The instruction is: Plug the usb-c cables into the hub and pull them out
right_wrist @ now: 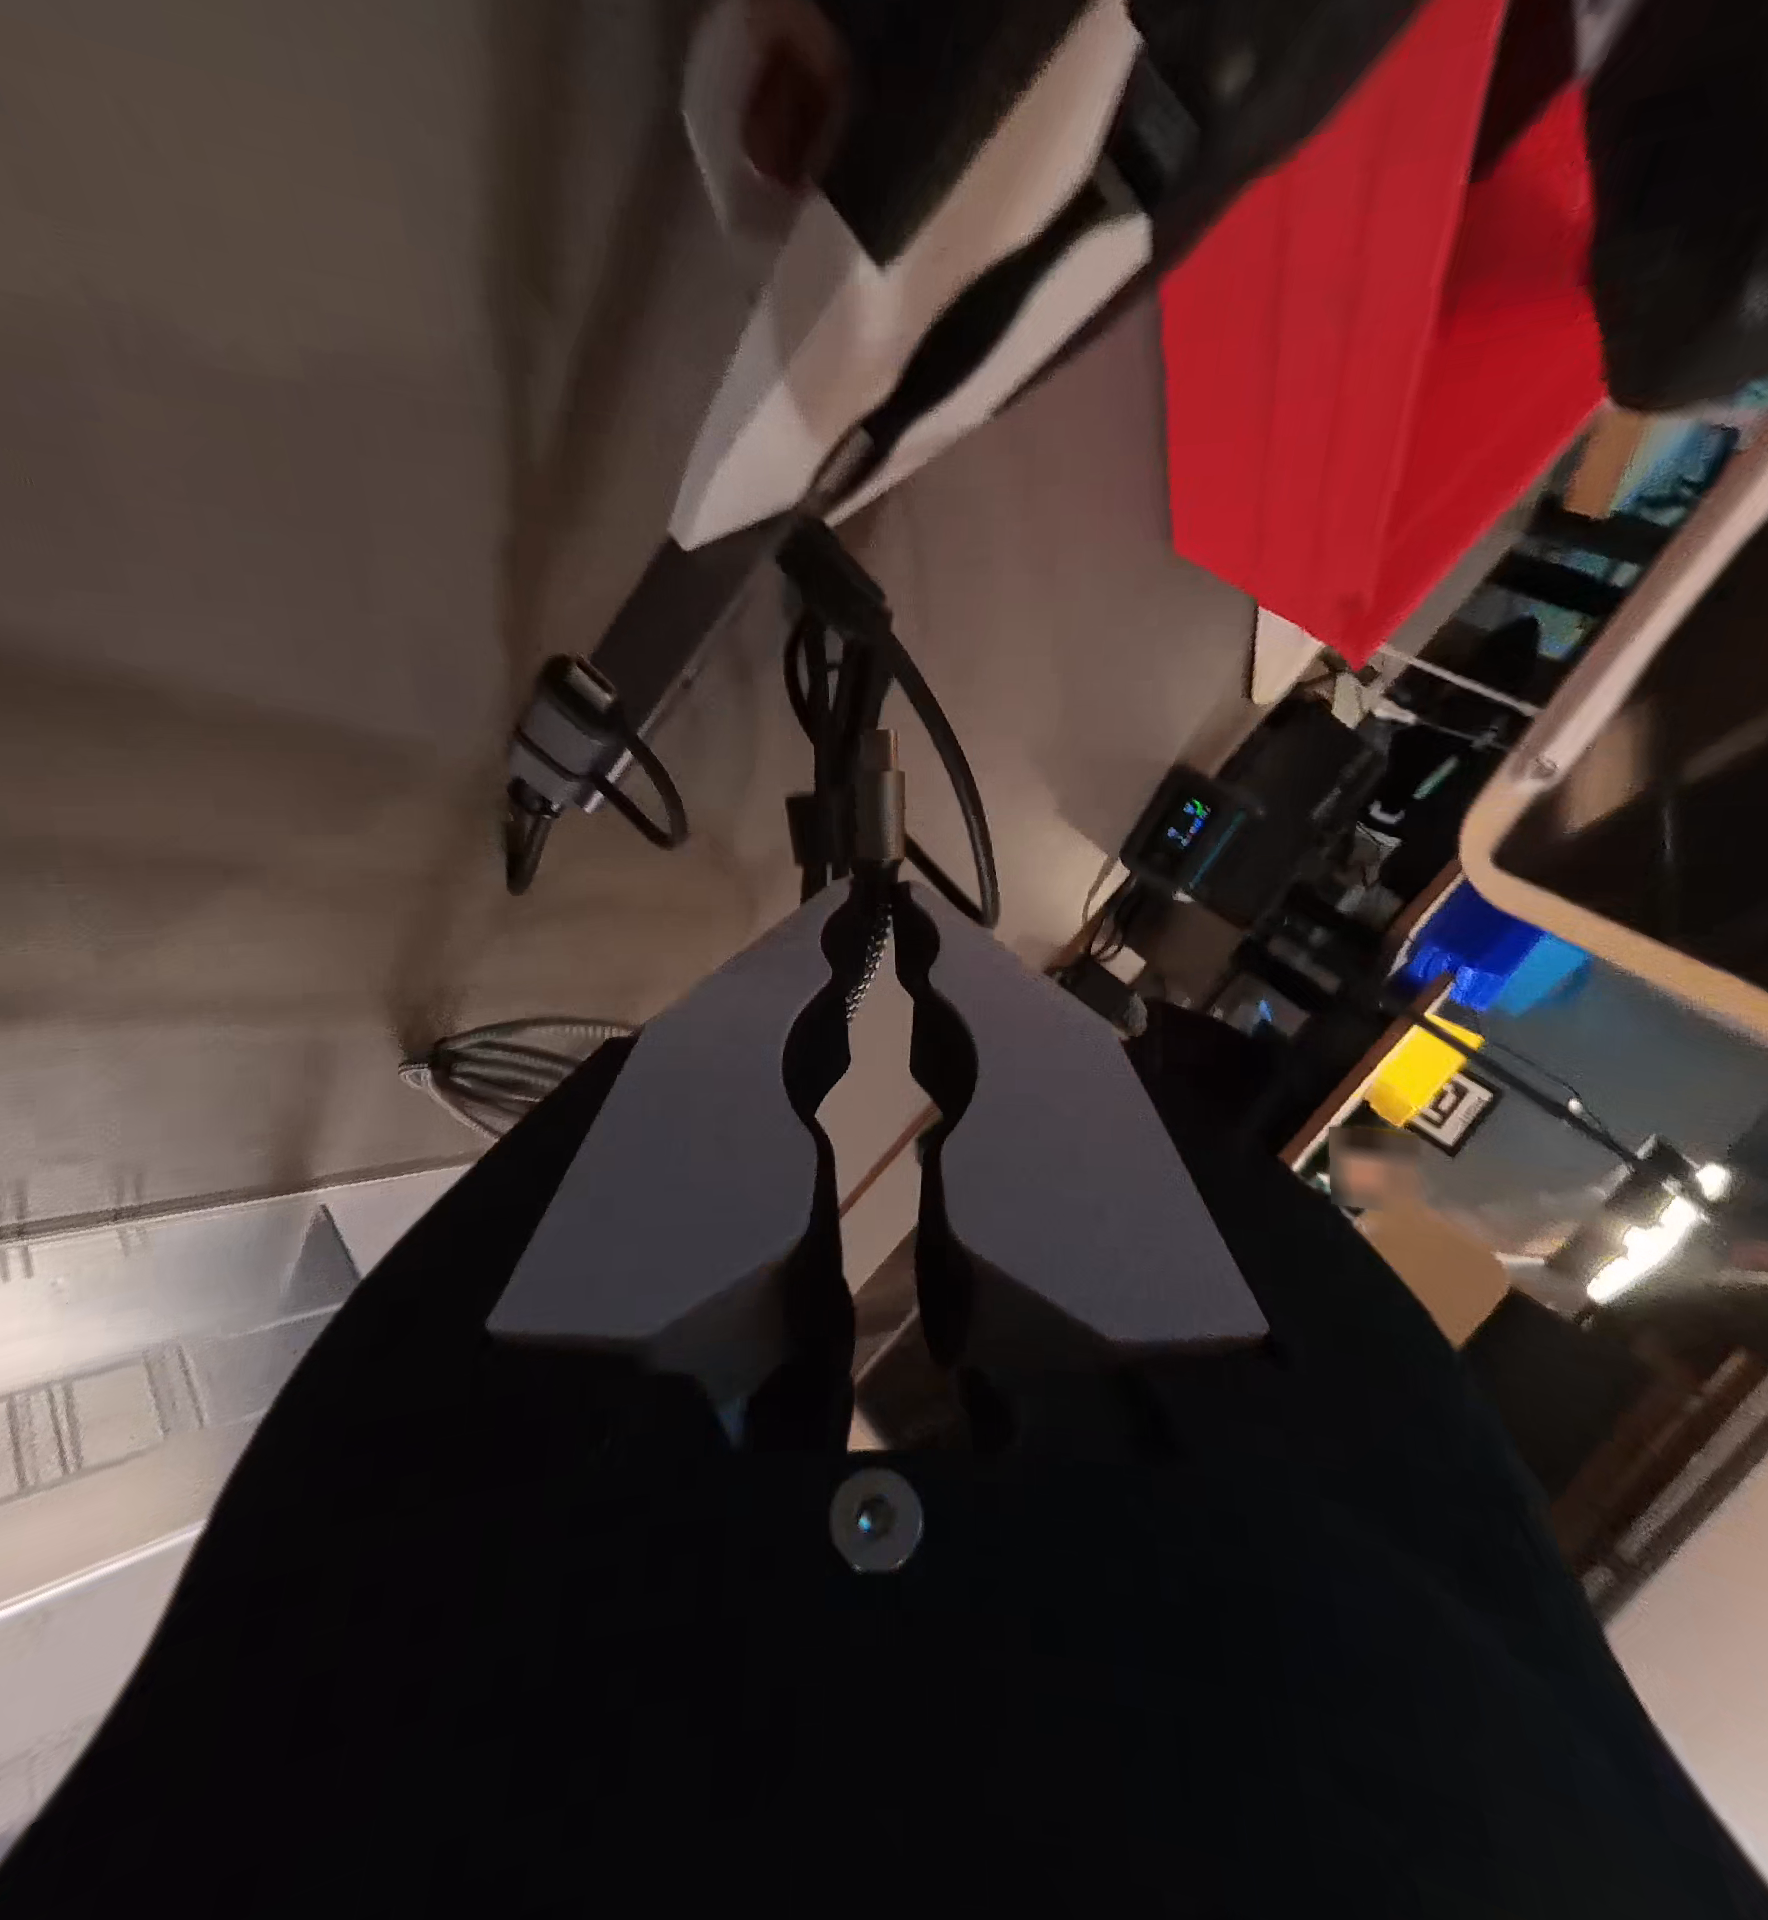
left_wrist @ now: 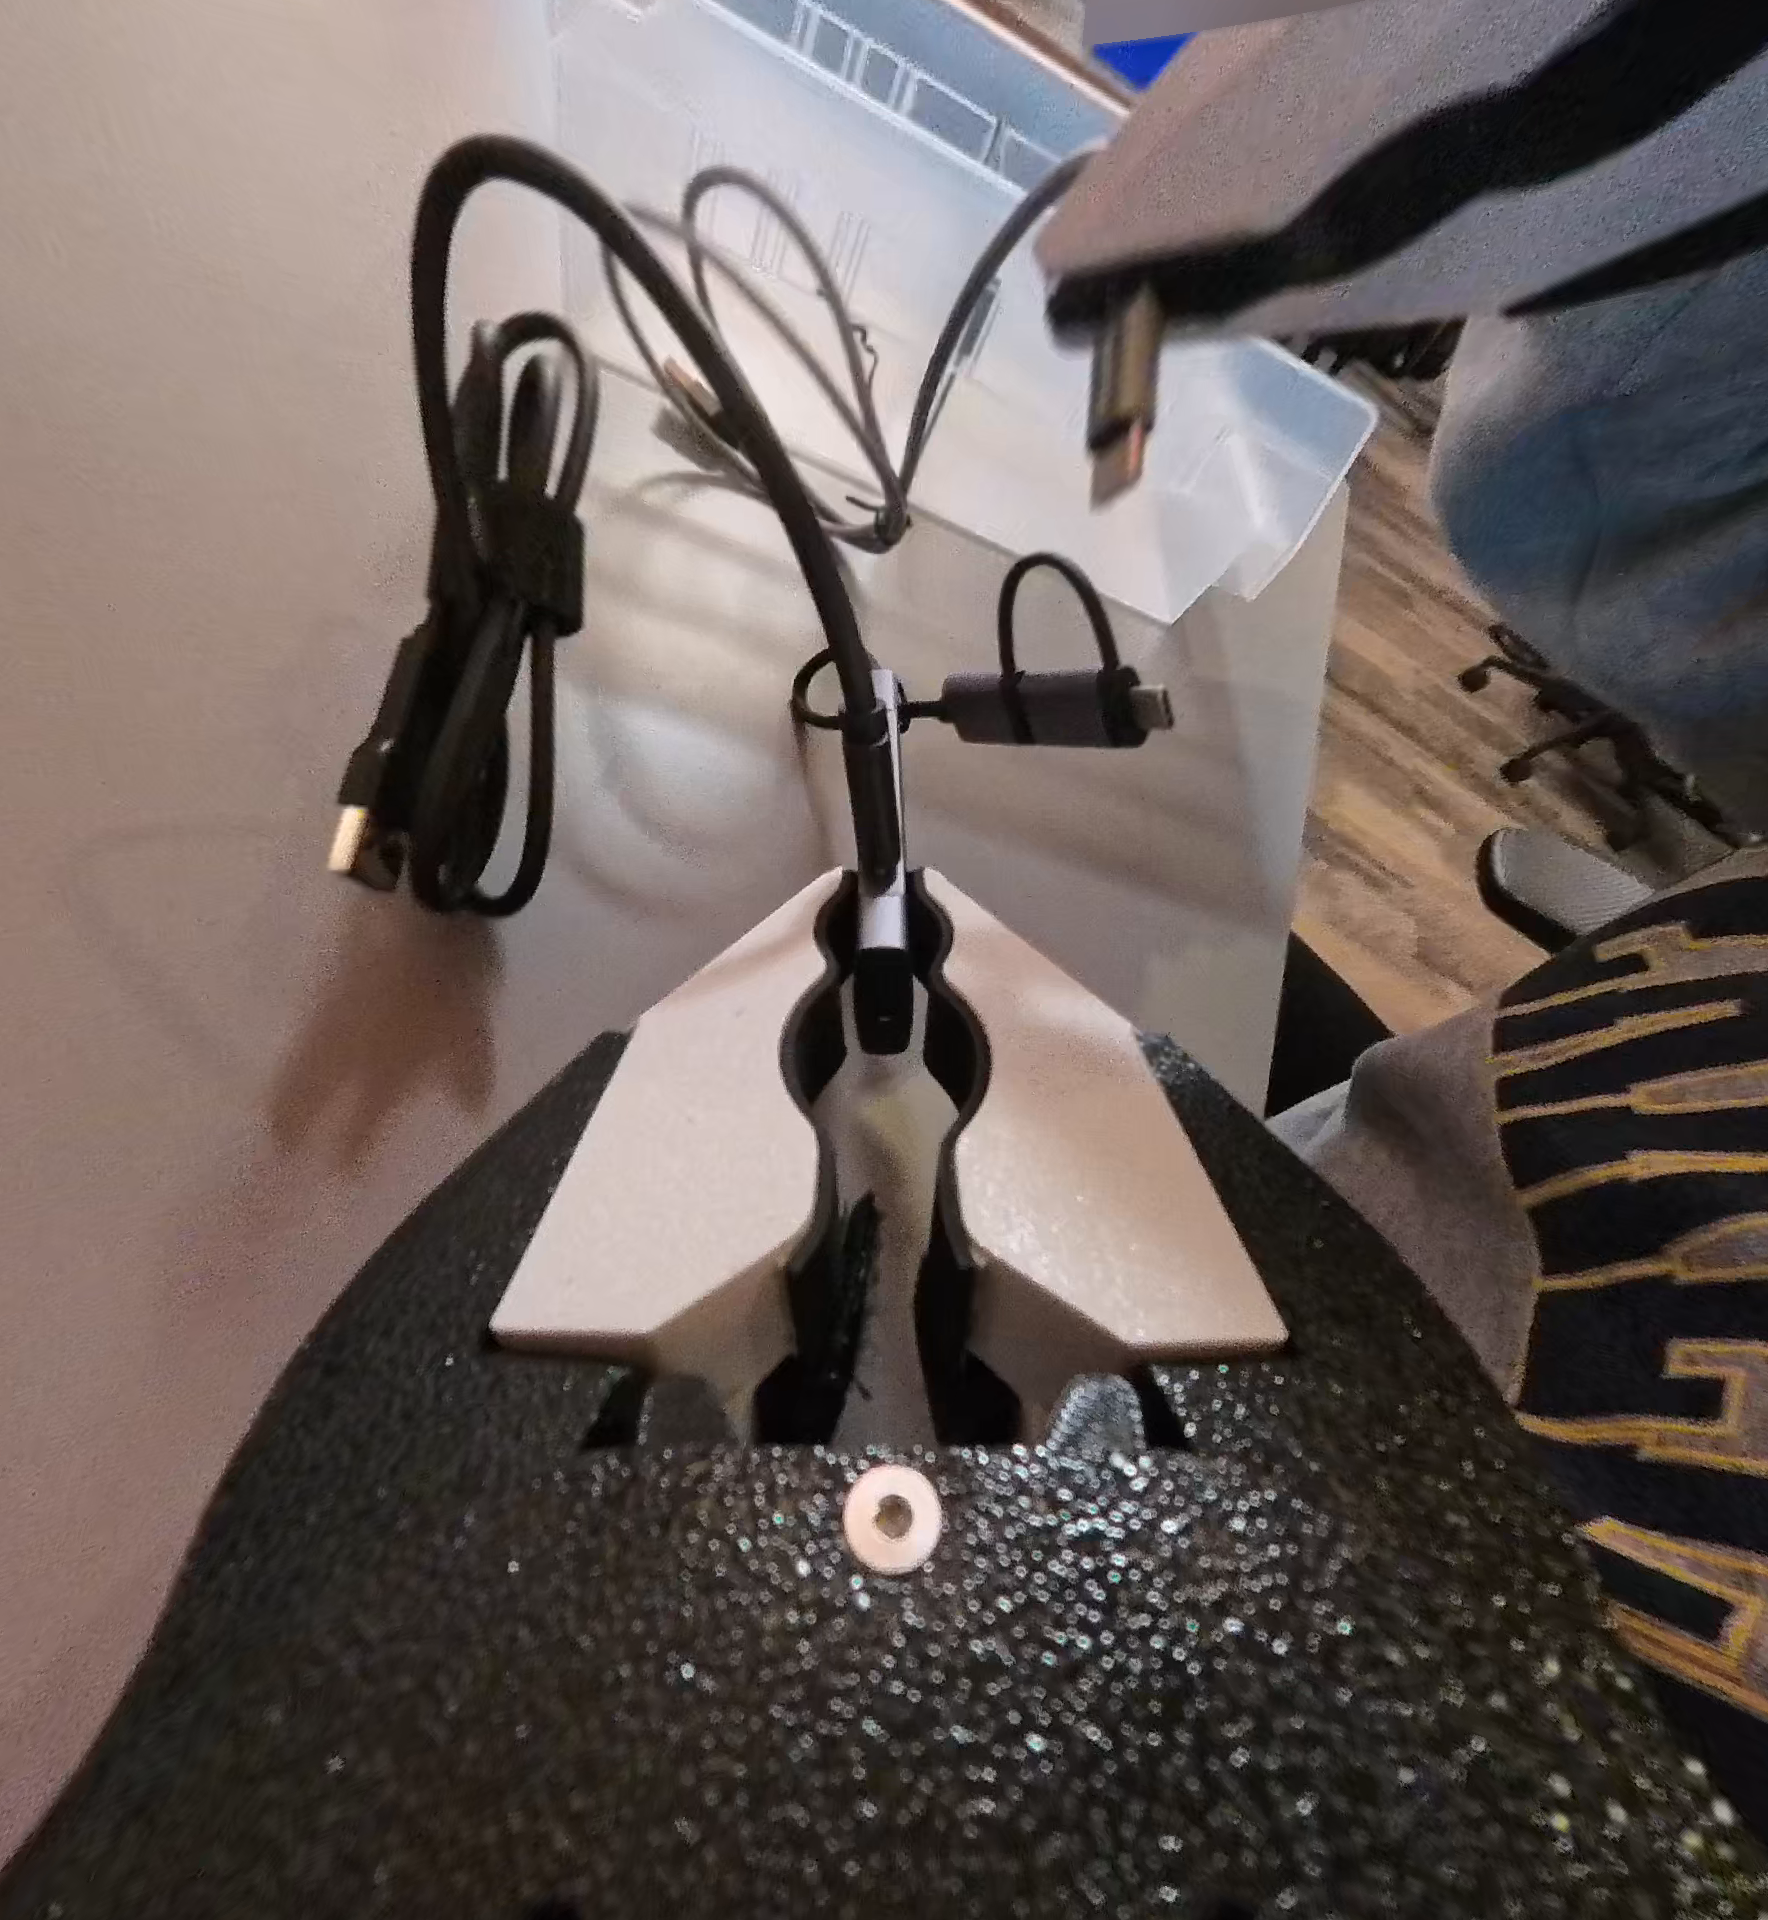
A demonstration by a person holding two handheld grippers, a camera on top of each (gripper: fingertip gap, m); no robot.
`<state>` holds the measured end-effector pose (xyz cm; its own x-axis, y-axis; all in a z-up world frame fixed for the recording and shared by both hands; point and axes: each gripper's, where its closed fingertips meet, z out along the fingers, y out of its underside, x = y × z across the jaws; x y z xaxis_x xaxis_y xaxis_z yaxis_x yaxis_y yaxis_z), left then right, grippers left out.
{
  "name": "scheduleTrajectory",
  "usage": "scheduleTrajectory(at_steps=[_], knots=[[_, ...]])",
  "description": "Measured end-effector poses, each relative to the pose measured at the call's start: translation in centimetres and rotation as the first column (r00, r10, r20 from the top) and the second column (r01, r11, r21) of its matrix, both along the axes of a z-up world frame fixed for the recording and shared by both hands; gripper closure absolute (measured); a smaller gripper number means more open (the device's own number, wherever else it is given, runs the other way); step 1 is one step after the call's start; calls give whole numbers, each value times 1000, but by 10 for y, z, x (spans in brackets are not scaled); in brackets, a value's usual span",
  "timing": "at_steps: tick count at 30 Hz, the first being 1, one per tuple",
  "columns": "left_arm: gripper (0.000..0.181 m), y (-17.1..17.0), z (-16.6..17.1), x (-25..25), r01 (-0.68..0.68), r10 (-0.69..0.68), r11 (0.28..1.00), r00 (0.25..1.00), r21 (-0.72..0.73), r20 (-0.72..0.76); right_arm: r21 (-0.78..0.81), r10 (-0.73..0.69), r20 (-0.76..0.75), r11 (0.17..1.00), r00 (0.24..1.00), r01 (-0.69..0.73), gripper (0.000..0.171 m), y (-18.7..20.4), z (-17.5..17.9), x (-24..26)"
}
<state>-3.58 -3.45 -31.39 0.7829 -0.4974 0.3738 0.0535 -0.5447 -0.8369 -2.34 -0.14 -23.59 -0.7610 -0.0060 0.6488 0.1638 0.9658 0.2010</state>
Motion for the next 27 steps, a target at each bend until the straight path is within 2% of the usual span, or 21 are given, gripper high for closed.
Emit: scheduleTrajectory(at_steps=[3,8,15,21,27], knots=[[175,-2,2,1,0,0,1000,999,5,-52,38,-30,100,999,995,27,168,-1,-17,2],[175,-2,6,4,6,7,998,976,58,-216,-13,-134,238,990,962,141,169,2,-36,8],[174,-3,9,4,20,23,994,927,111,-374,79,-173,192,984,966,161,169,14,-41,11],[175,-2,9,7,25,20,994,921,109,-389,247,-183,84,956,980,157,169,22,-41,13],[175,-3,10,11,8,31,996,900,89,-435,360,-149,113,928,982,99,169,15,-47,18]])
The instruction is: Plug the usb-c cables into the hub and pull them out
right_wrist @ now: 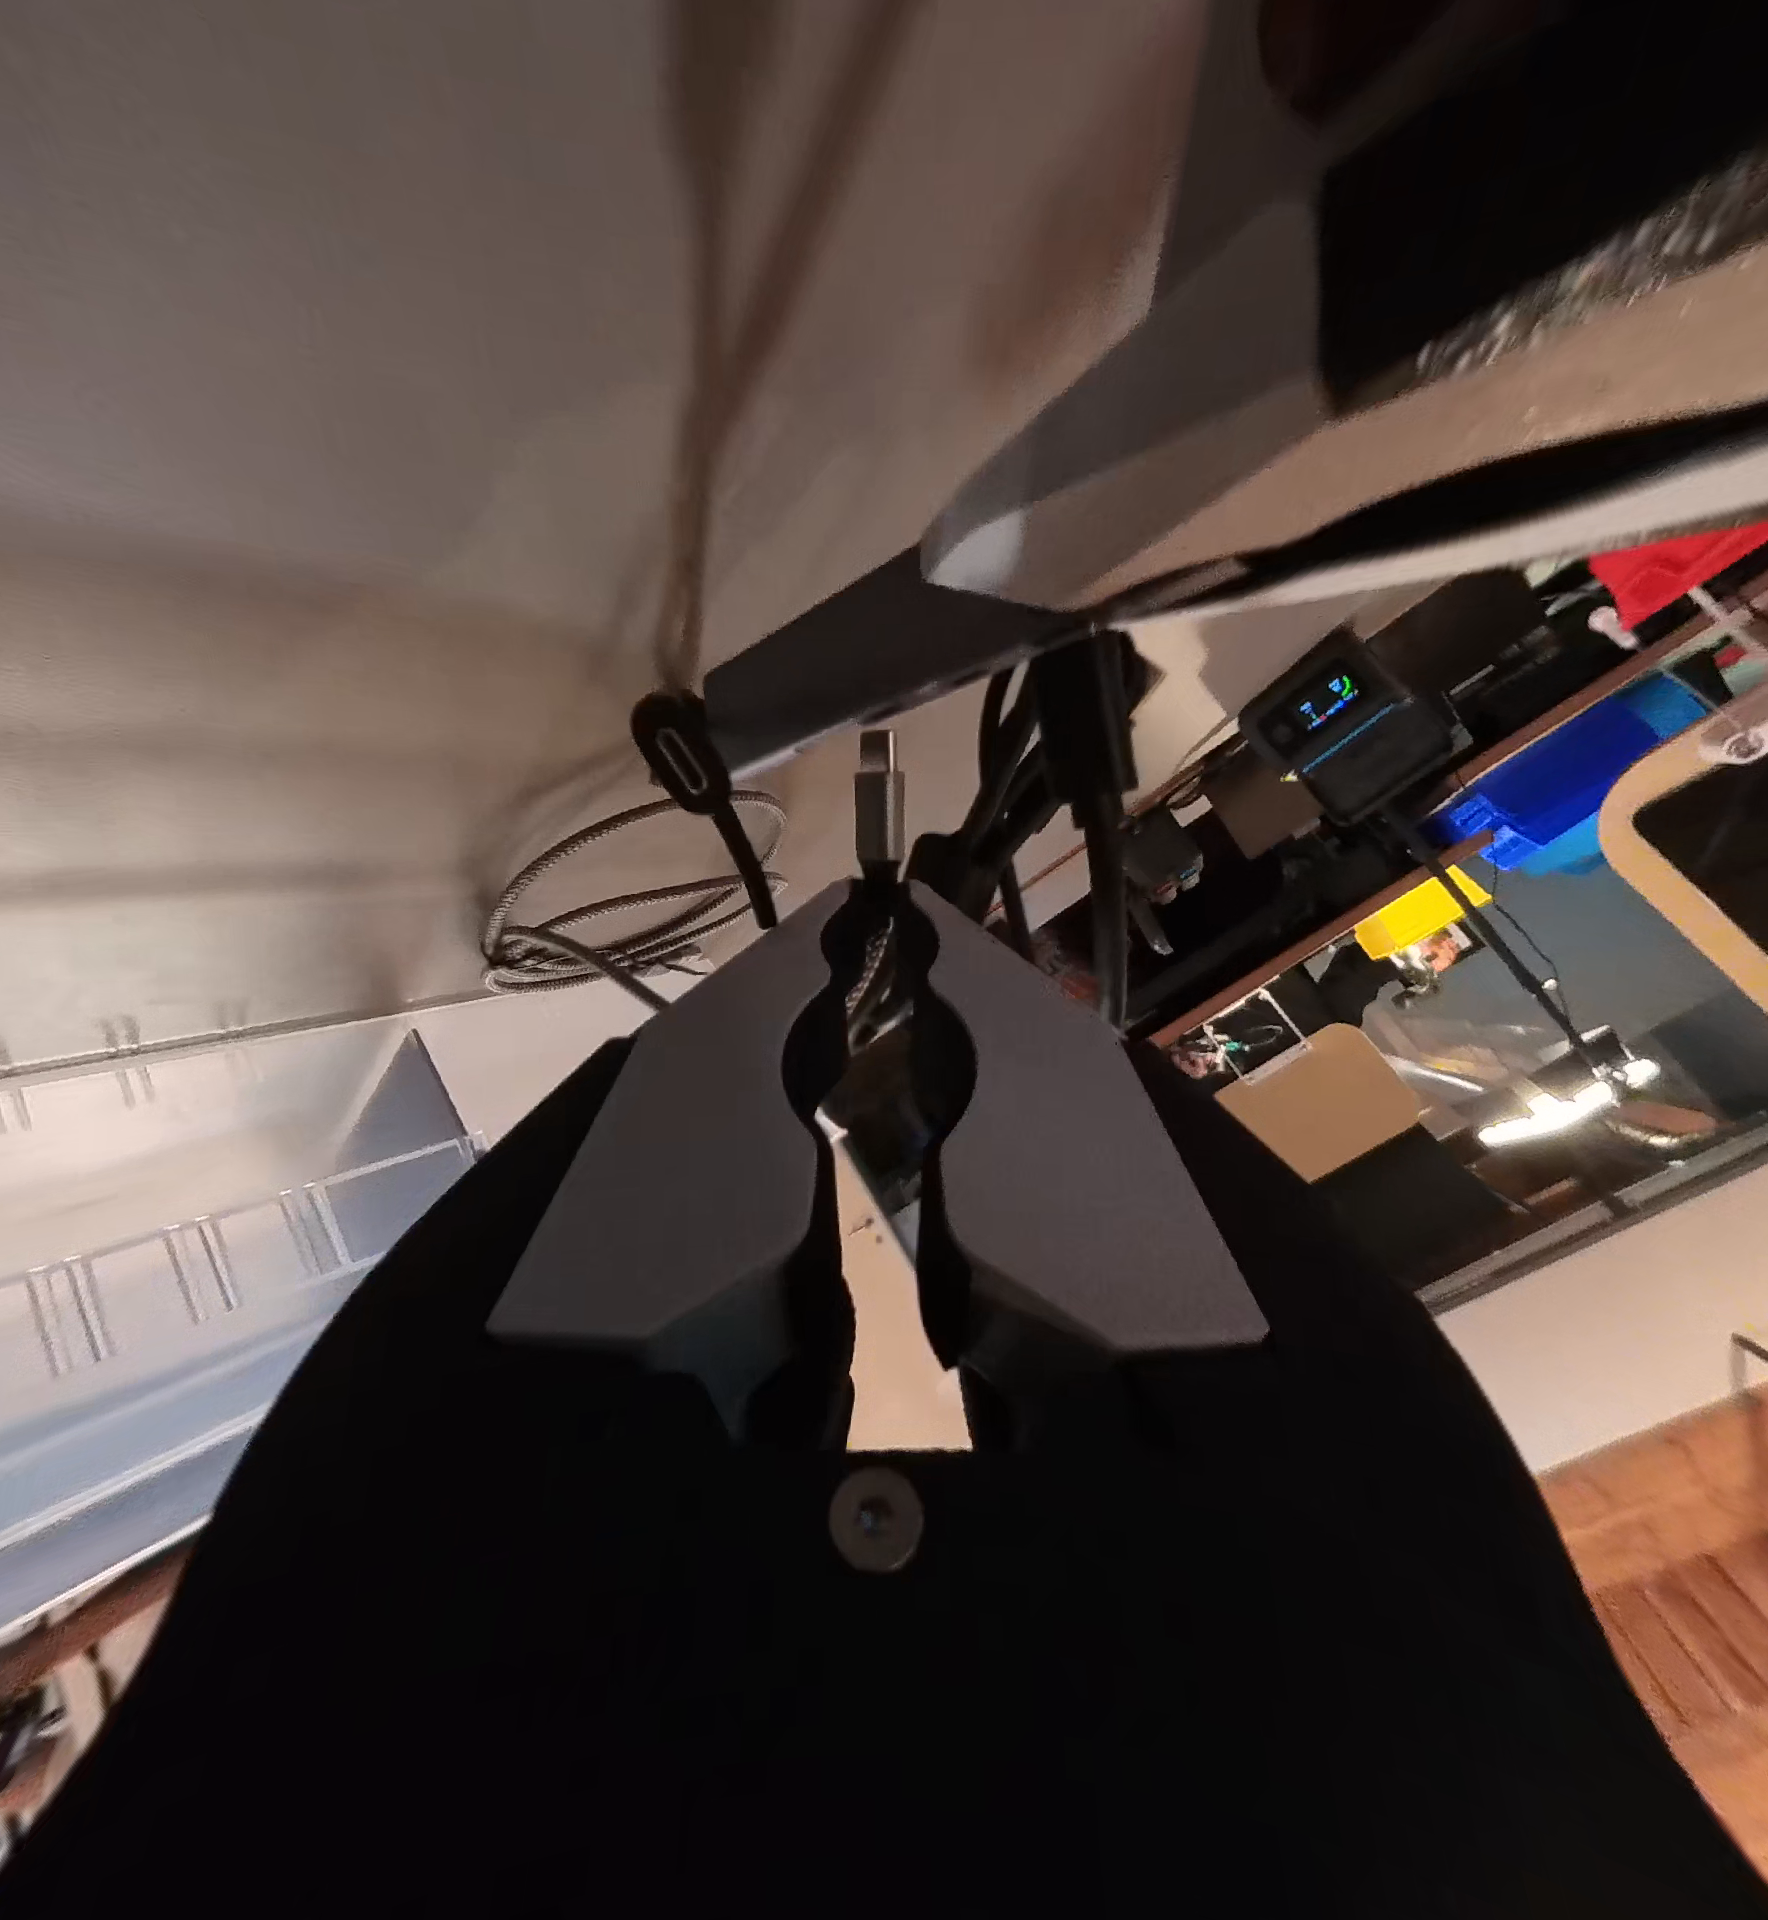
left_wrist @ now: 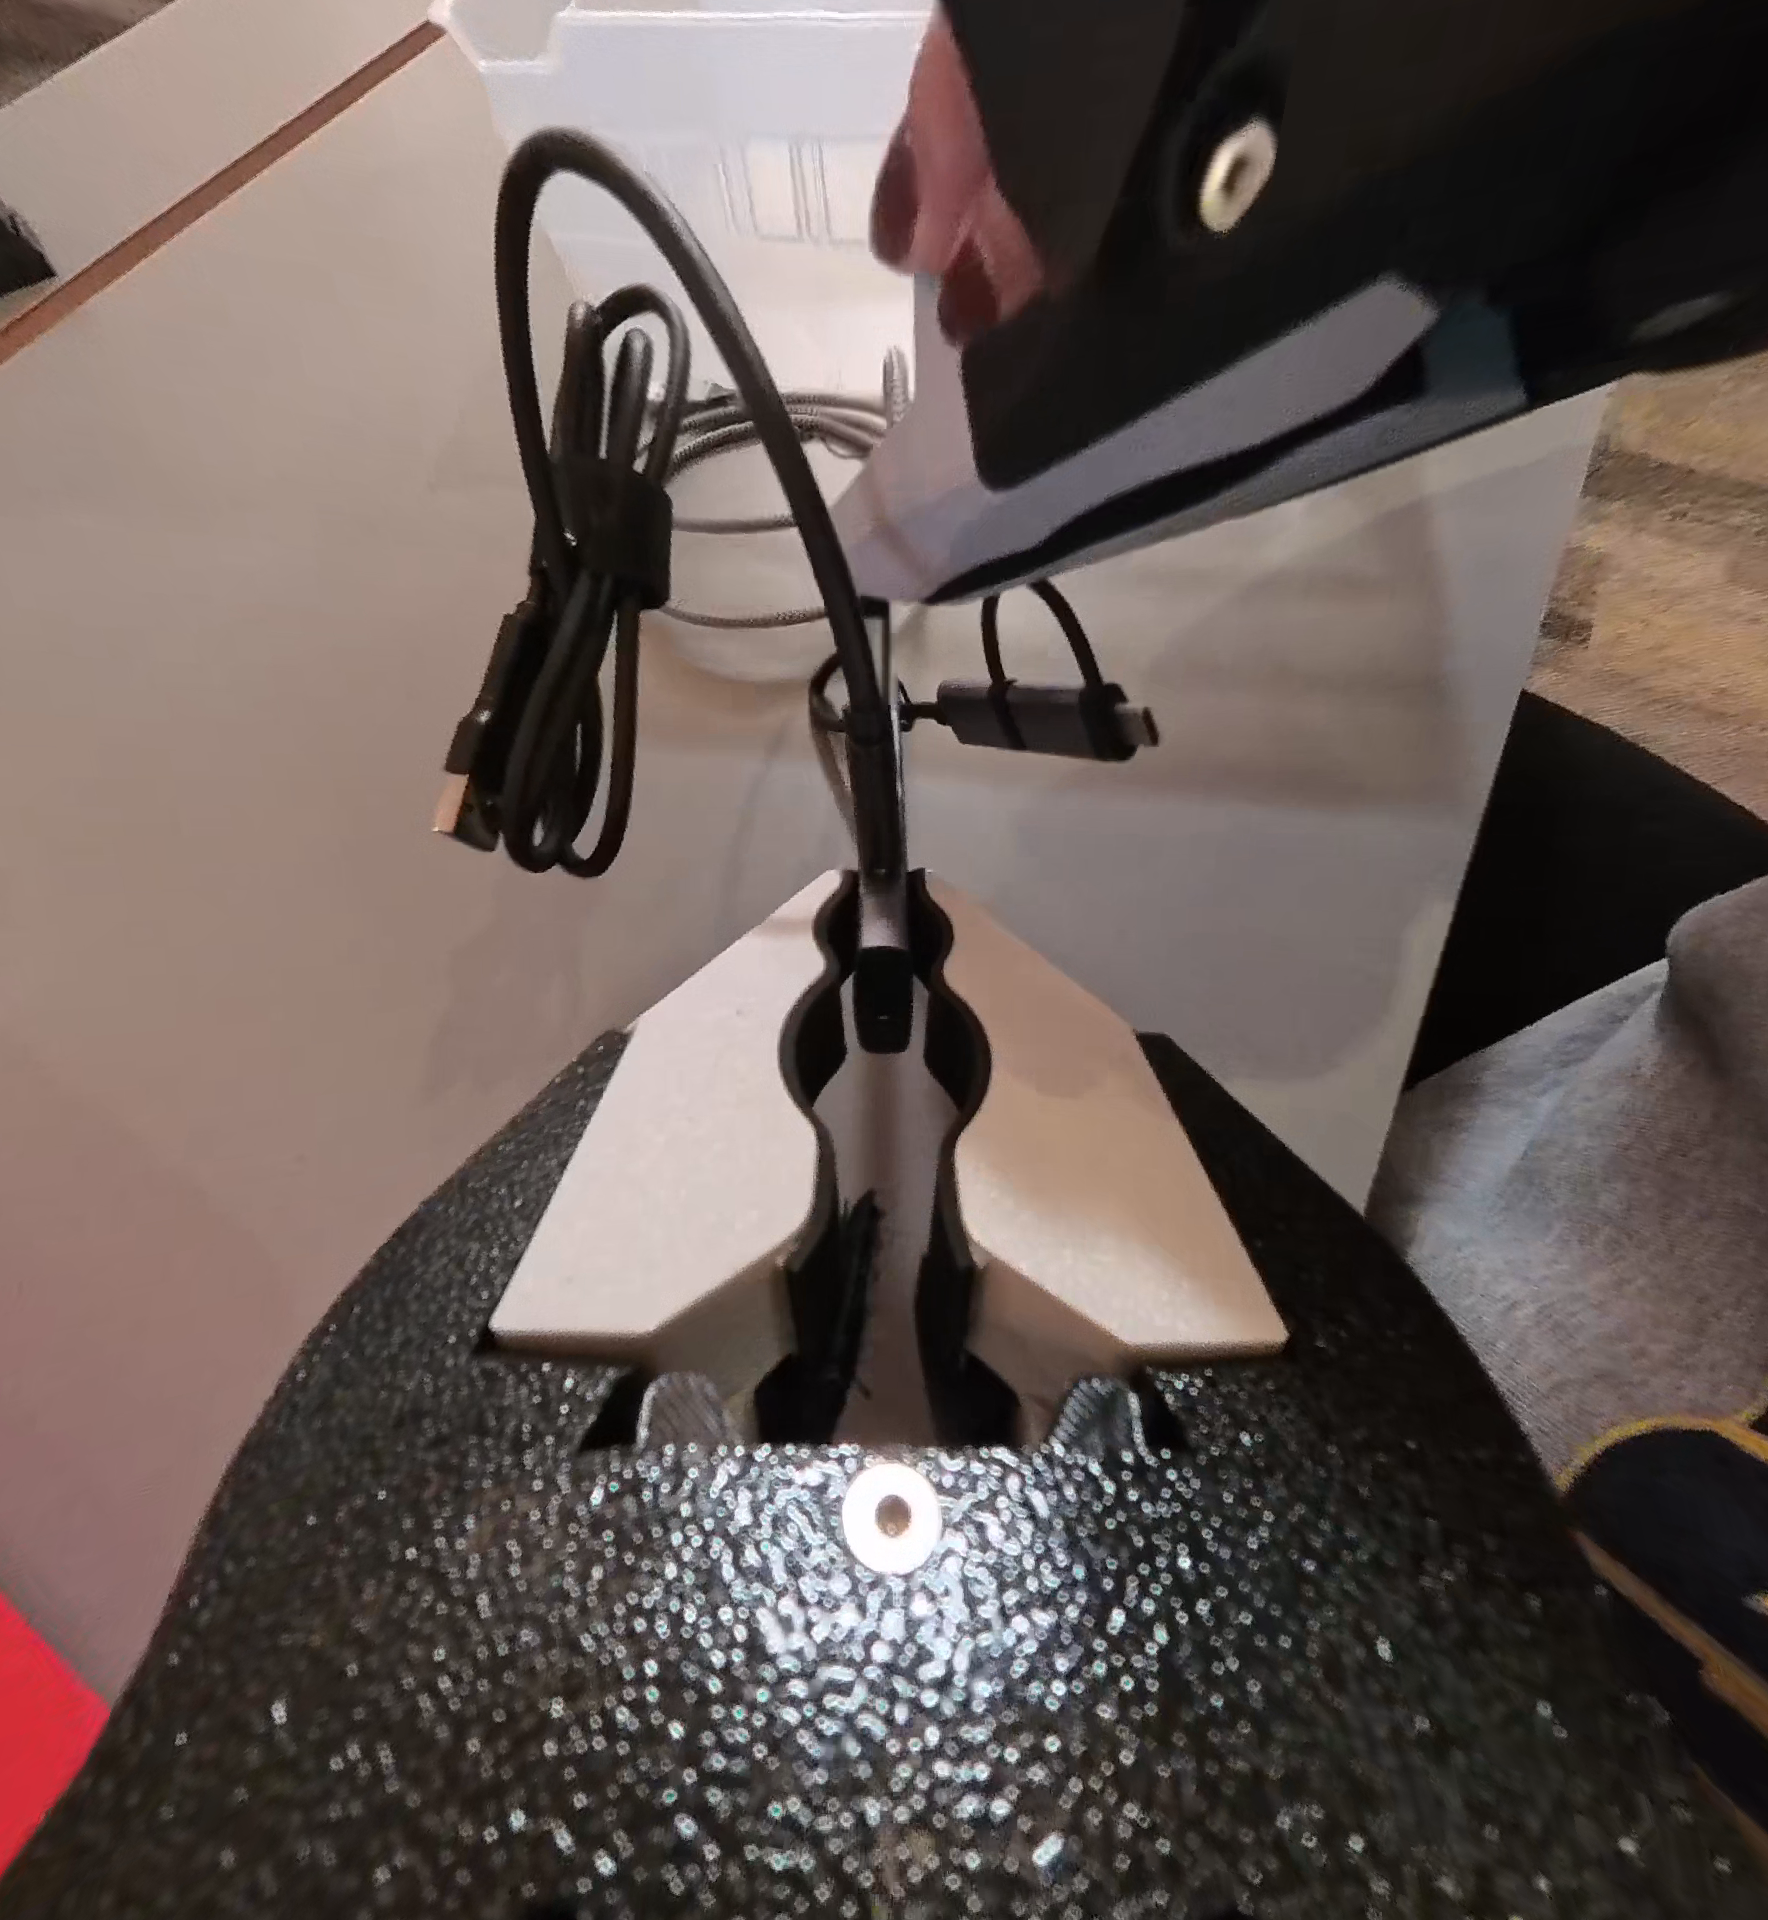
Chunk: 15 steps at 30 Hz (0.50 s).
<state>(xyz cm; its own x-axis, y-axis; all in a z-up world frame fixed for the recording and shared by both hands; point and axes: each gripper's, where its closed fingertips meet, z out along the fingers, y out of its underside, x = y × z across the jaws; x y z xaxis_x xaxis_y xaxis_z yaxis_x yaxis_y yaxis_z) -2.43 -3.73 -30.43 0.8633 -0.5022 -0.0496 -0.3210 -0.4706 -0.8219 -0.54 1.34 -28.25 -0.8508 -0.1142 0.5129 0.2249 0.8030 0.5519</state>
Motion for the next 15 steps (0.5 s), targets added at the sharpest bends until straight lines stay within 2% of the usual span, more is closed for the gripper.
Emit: scheduleTrajectory(at_steps=[15], knots=[[175,1,4,6,-54,52,998,995,-20,-85,58,9,36,998,999,-11,169,-3,2,2]])
